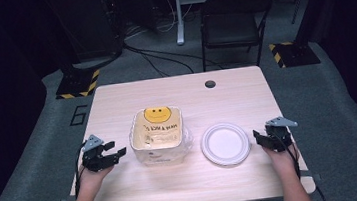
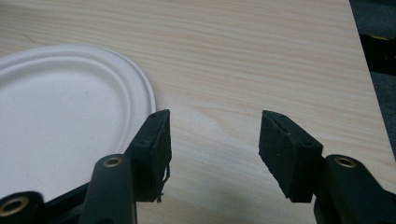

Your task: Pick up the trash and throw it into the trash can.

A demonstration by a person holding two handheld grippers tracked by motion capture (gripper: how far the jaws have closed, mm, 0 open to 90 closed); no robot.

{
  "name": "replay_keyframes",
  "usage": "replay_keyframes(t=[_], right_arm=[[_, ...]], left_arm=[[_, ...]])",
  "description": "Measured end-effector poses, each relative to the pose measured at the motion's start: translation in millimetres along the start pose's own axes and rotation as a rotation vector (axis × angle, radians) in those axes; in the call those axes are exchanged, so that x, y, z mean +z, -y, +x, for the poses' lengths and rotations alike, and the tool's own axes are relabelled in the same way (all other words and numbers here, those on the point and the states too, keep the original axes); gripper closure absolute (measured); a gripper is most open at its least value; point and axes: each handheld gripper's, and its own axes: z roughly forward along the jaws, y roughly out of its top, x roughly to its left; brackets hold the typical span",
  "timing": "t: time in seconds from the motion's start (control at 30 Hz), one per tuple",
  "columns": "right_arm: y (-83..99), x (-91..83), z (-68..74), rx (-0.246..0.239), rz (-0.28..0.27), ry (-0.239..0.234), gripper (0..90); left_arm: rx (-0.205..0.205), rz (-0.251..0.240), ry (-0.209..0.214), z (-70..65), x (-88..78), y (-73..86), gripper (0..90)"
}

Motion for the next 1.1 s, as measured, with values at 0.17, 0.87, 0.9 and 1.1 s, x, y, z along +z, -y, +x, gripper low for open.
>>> replay_keyframes(t=[0.17, 0.87, 0.9, 1.1], right_arm=[[-3.8, -3.2, 0.8, 0.005, -0.013, -0.017, 44.2], [-19.0, -8.0, 21.5, -0.054, -0.029, -0.125, 44.2], [-19.2, -7.9, 21.8, -0.058, -0.027, -0.124, 44.1], [-20.2, -5.9, 25.1, -0.055, -0.020, -0.133, 43.2]], left_arm=[[0.019, -0.034, -0.008, -5.7, -12.7, -11.8, 37.5], [0.178, -0.092, 0.218, -71.4, -64.5, -53.6, 40.8], [0.191, -0.091, 0.233, -77.6, -64.4, -55.3, 41.1], [0.276, -0.051, 0.358, -124.8, -45.1, -65.2, 41.0]])
